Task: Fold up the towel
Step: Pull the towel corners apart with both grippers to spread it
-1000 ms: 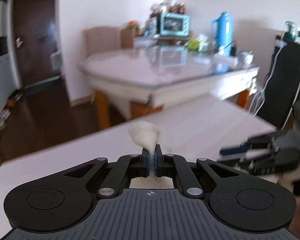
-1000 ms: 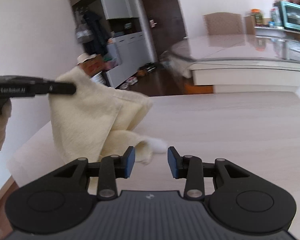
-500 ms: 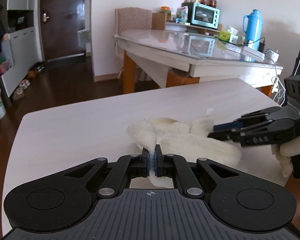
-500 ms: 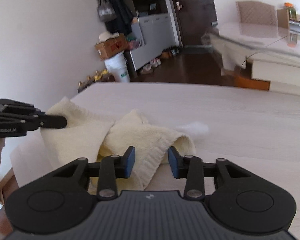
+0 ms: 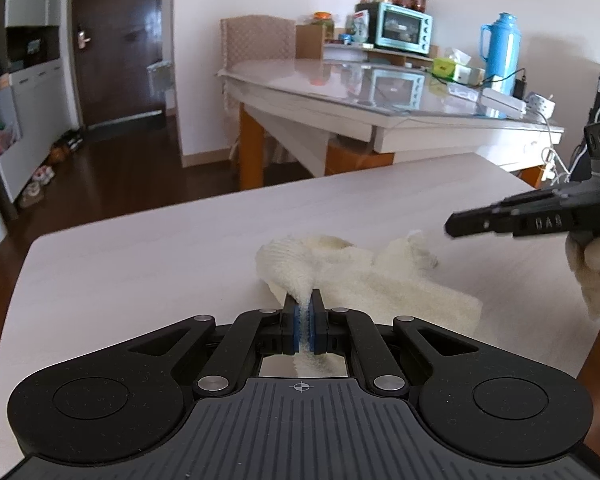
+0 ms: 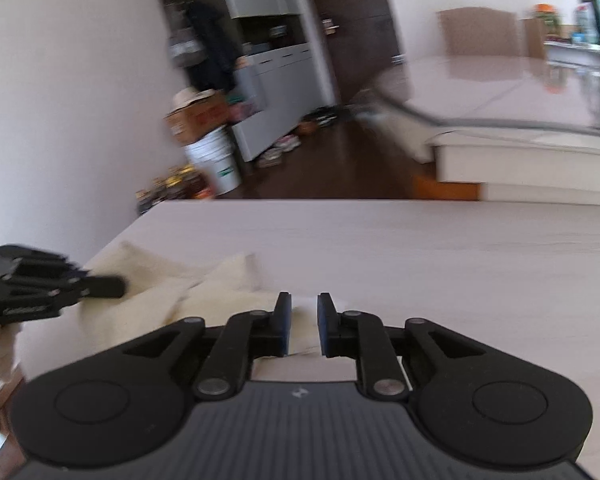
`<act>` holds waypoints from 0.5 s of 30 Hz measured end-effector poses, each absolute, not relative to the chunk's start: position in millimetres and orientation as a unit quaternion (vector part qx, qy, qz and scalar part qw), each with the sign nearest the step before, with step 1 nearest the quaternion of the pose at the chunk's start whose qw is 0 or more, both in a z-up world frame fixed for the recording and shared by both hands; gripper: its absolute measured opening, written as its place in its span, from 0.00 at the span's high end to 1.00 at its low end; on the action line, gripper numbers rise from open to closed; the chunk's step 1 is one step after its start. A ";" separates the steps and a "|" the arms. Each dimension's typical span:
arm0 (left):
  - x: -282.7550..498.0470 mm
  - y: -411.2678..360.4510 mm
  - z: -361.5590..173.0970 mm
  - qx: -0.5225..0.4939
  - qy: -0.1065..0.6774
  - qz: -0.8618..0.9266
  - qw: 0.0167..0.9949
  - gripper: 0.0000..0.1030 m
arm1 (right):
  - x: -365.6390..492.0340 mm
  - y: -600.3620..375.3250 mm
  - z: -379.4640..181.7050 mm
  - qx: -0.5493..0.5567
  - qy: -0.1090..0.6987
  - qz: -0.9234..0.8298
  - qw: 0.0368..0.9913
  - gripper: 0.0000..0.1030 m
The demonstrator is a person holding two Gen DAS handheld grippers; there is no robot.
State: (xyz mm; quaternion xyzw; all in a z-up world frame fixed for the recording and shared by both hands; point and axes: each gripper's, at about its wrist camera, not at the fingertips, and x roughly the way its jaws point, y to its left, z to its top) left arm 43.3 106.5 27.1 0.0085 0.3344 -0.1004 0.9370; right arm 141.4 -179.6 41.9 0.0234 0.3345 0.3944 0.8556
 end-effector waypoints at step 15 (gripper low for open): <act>45.6 75.1 -0.5 0.012 0.364 -0.141 0.920 0.96 | 142.0 -169.1 34.8 -0.161 0.356 0.334 0.858 0.98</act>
